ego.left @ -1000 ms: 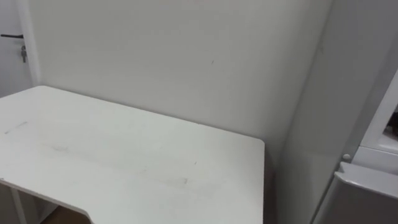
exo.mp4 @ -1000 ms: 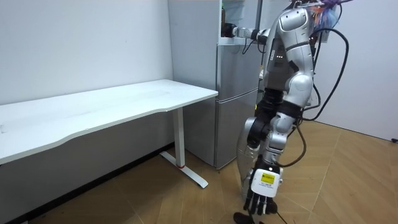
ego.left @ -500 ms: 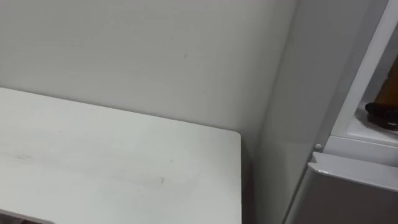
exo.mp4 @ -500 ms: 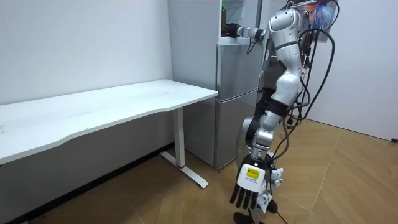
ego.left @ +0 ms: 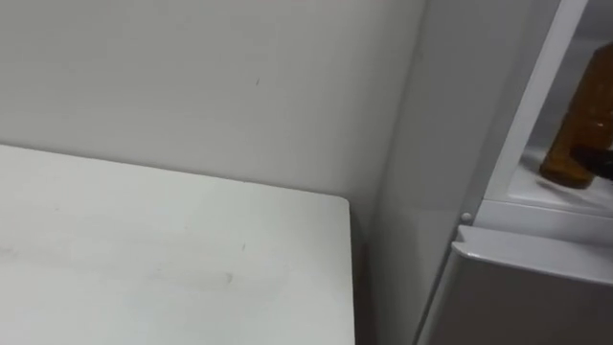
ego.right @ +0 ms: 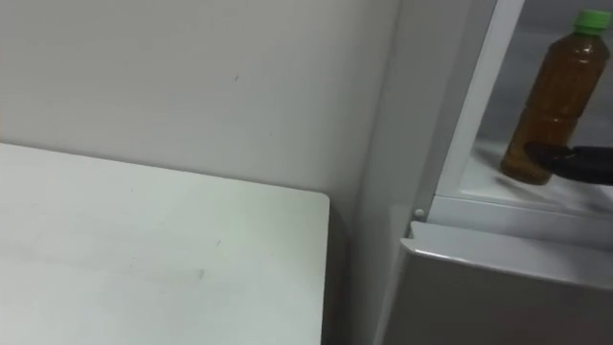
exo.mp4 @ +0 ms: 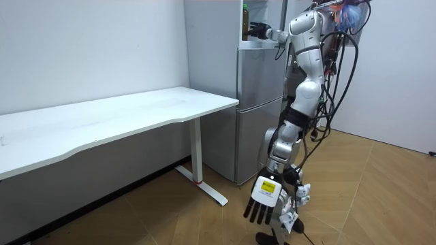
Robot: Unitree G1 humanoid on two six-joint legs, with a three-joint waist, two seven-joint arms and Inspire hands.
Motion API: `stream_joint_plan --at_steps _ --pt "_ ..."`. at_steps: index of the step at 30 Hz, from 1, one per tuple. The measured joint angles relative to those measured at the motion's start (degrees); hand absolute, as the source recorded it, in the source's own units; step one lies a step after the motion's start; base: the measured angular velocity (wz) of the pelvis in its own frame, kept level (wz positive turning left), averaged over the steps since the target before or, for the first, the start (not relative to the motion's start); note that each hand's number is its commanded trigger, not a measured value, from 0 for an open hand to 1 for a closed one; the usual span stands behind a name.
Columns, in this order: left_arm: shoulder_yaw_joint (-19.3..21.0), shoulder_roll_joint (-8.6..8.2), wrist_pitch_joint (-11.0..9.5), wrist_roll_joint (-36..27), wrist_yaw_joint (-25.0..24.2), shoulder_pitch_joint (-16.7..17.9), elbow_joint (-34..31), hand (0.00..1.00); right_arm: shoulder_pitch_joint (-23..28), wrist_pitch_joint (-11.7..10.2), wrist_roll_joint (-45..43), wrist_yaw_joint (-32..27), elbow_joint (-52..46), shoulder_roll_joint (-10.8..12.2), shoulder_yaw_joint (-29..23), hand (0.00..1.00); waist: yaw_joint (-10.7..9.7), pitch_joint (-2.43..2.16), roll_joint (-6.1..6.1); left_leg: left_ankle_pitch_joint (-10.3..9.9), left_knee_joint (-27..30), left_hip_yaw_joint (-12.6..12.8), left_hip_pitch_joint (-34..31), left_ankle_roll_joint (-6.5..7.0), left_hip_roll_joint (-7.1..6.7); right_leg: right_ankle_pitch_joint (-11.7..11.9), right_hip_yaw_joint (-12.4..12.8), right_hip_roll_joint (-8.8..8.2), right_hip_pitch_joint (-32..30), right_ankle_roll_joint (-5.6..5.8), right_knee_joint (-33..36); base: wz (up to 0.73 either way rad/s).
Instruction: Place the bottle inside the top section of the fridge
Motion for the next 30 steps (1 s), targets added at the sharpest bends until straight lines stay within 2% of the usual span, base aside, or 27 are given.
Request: stream_joint_plan --at_steps 4,8,15,16,18,19,21,22,26,30 --pt "-0.02 -0.01 -0.11 0.62 -0.27 -0.05 0.0 0.0 0.02 -0.01 -2.4 -0.68 -3.59 -0.01 -0.62 0.0 -0.37 -0.04 0.1 0.01 -0.02 0.08 0.07 0.0 0.01 0.0 0.04 0.01 -0.09 0.0 0.1 -0.01" --pt "-0.04 0.0 -1.12 1.97 -1.0 -0.11 0.03 0.0 0.58 -0.02 -4.55 -0.48 -6.82 0.0 -0.62 0.0 -0.63 -0.02 -0.13 0.0 -0.08 0.35 0.13 0.0 0.0 0.0 0.07 0.0 -0.07 0.0 0.06 0.0" --pt "-0.05 -0.07 -1.5 2.6 -1.29 -0.58 1.06 0.0 5.72 -0.25 -6.51 -0.27 -14.96 1.65 -0.97 0.0 -0.48 0.14 -0.28 0.0 -0.6 1.32 0.4 0.0 0.09 0.0 1.49 0.17 -0.17 0.0 0.05 -0.06" --pt "-0.05 -0.07 -1.67 2.59 -1.28 -0.57 1.5 0.0 6.61 -0.43 -6.51 -0.47 -15.92 2.17 -1.02 0.0 -0.4 0.39 0.09 0.0 -0.87 1.47 0.71 0.0 0.11 0.0 1.68 0.22 -0.07 0.0 0.03 -0.11" --pt "-0.15 -0.16 -1.77 3.06 -1.1 -0.61 1.84 0.0 8.02 -0.56 -6.49 -1.58 -18.31 2.98 -1.09 0.0 -0.54 0.19 -0.22 0.0 -1.08 1.54 0.86 0.0 0.11 0.0 1.69 0.24 -0.07 0.0 0.02 -0.07" --pt "-0.5 -0.2 -1.92 3.39 -0.64 -0.74 2.26 0.0 8.89 -0.68 -6.57 -2.22 -20.17 3.58 -1.1 0.0 -0.63 0.37 0.06 -0.02 -1.12 1.72 0.96 -0.02 0.12 0.0 2.04 0.28 -0.08 0.0 0.01 -0.07" --pt "-1.15 -0.33 -2.2 3.43 0.35 -0.74 2.36 0.0 10.45 -0.84 -6.53 -3.25 -23.1 4.16 -1.41 0.0 -0.62 0.38 0.14 -0.09 -1.1 1.96 0.99 -0.06 0.16 0.0 2.3 0.35 -0.13 0.0 -0.01 -0.06" --pt "-1.15 -0.5 -2.28 3.47 0.98 -0.76 2.32 0.0 11.71 -0.89 -6.46 -3.91 -25.03 4.69 -2.27 0.0 -0.6 0.54 0.43 -0.1 -1.1 2.04 0.97 -0.06 0.17 0.0 2.55 0.36 -0.22 0.0 0.0 -0.05" --pt "-1.16 -0.92 -2.29 3.41 1.85 -0.84 2.34 0.0 13.39 -1.54 -6.48 -6.51 -29.53 5.68 -3.68 0.0 -0.73 0.46 0.94 -0.22 -1.08 2.75 1.0 -0.07 0.27 0.0 3.13 0.45 -0.72 -0.01 0.03 -0.1" --pt "-1.21 -1.34 -2.52 3.5 1.88 -1.27 2.84 0.0 14.9 -4.44 -7.57 -9.69 -34.63 9.34 -5.45 0.0 -0.88 0.29 1.87 -0.26 -1.08 3.01 1.07 -0.1 0.31 0.0 3.24 0.48 -0.61 -0.01 0.08 -0.02"
